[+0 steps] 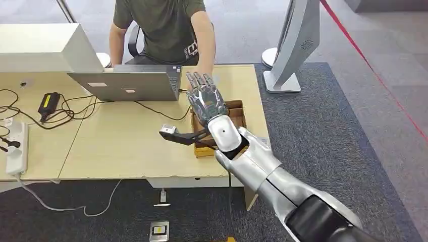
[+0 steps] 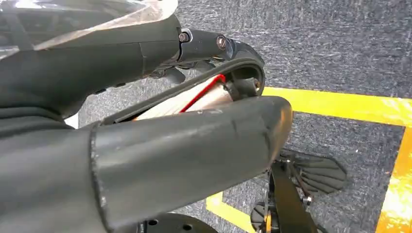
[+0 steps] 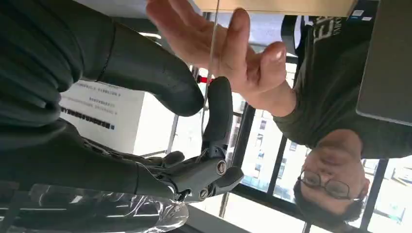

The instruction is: Pass the card to the sensor for recognition and then transmit it.

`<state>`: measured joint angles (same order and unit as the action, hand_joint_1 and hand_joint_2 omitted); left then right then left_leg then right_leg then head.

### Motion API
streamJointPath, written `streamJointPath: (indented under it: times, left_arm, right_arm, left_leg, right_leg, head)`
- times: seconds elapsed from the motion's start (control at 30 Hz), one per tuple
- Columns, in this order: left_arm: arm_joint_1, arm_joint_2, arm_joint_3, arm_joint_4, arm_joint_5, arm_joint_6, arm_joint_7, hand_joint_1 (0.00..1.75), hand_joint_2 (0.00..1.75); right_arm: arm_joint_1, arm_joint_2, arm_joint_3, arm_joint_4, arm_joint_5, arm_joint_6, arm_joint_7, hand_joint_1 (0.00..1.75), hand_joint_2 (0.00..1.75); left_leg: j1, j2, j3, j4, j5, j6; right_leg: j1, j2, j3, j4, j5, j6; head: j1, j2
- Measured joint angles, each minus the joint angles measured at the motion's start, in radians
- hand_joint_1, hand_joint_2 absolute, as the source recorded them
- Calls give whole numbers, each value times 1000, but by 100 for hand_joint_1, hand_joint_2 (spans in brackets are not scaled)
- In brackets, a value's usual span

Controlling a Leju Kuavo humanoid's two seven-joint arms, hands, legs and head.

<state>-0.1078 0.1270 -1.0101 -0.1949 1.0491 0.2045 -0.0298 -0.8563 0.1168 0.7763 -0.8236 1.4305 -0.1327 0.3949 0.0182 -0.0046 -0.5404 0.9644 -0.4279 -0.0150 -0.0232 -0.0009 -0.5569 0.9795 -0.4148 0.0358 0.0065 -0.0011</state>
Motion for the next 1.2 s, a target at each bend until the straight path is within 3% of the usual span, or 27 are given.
streamJointPath:
  times: [0.47, 0.83, 0.87, 1.0, 1.03, 1.2]
  left_arm:
    - [1, 0, 0, 0, 13, 1, 19, 0, 0]
    - [1, 0, 0, 0, 13, -13, 9, 0, 0]
    - [1, 0, 0, 0, 13, -13, 9, 0, 0]
    - [1, 0, 0, 0, 13, -13, 9, 0, 0]
    - [1, 0, 0, 0, 13, -13, 9, 0, 0]
    - [2, 0, 0, 0, 29, 13, 25, 0, 0]
  right_arm:
    - [-58, 57, 16, 87, -15, 46, 27, 175, 175]
    - [-38, 47, 22, 67, -19, 96, 38, 175, 175]
    - [-38, 46, 23, 66, -19, 96, 38, 23, 175]
    - [-38, 46, 23, 66, -19, 96, 38, 23, 175]
    - [-37, 44, 24, 62, -19, 96, 38, 0, 0]
    - [-23, 27, 34, 53, 25, 82, 39, 0, 0]
  left_leg:
    - [0, 0, 0, 0, 0, 0]
    - [0, 0, 0, 0, 0, 0]
    - [0, 0, 0, 0, 0, 0]
    - [0, 0, 0, 0, 0, 0]
    - [0, 0, 0, 0, 0, 0]
    - [0, 0, 0, 0, 0, 0]
  right_leg:
    - [0, 0, 0, 0, 0, 0]
    - [0, 0, 0, 0, 0, 0]
    - [0, 0, 0, 0, 0, 0]
    - [0, 0, 0, 0, 0, 0]
    - [0, 0, 0, 0, 0, 0]
    - [0, 0, -1, 0, 0, 0]
  head:
    - [0, 0]
    - [0, 0]
    - [0, 0]
    - [0, 0]
    - [0, 0]
    - [0, 0]
